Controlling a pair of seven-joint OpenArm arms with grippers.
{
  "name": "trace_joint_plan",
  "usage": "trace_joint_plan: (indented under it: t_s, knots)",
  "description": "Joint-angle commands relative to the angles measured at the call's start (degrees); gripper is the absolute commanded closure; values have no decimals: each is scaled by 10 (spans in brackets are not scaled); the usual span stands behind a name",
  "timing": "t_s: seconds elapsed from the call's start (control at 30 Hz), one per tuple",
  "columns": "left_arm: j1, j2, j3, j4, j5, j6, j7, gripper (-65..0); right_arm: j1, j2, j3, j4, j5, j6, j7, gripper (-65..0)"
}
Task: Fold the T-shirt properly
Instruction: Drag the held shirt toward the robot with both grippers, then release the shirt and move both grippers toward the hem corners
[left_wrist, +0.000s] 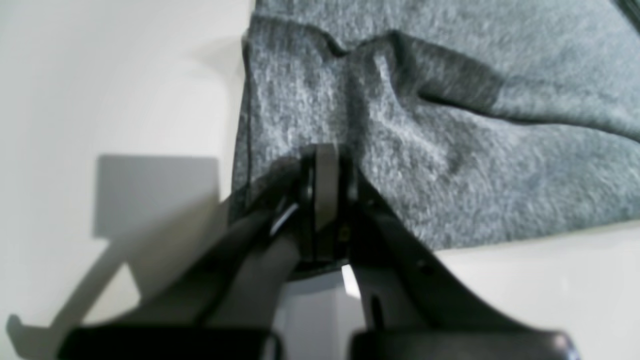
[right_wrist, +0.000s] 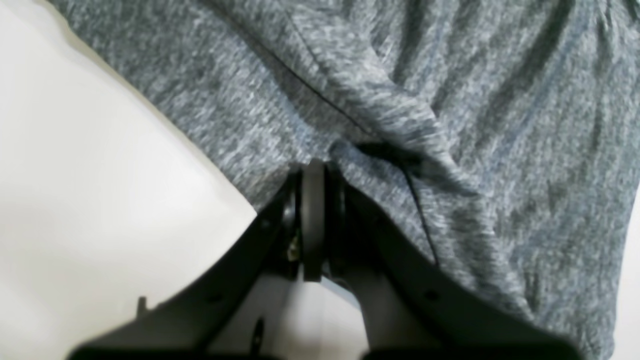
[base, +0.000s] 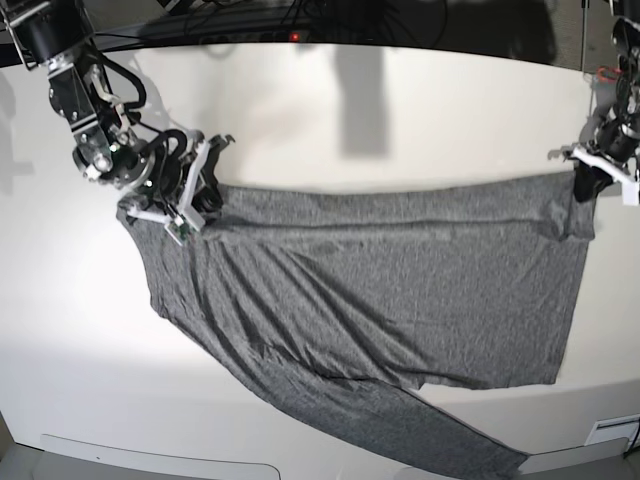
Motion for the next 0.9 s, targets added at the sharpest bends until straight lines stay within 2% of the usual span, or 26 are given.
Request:
trace_joint_plan:
  t_s: [0.0,0.1,0.3,0.47,0.67,0.87]
  knots:
    - [23,-8,-8,12,19,9,43,0,-26,12,-2,5,-21,-7,-60,0]
    - [76,-5,-37,62,19,9,43,0,-78,19,17,43,-23,-22,-59,0]
    - [170,-3,-64,145,19,9,38,0,-194,18,108,112,-26,-22,-44,0]
    - [214,-3,-64,182,19,9,38,0,-272,15,167,141,-26,-21,-26,0]
    - [259,-3,-65,220,19,9,39,0,-316,-16,213,143,-29,-14,-15,0]
    - [292,-3,-66,242,19,9,39,0,-344,-42,220,145,-82,-9,-3,0]
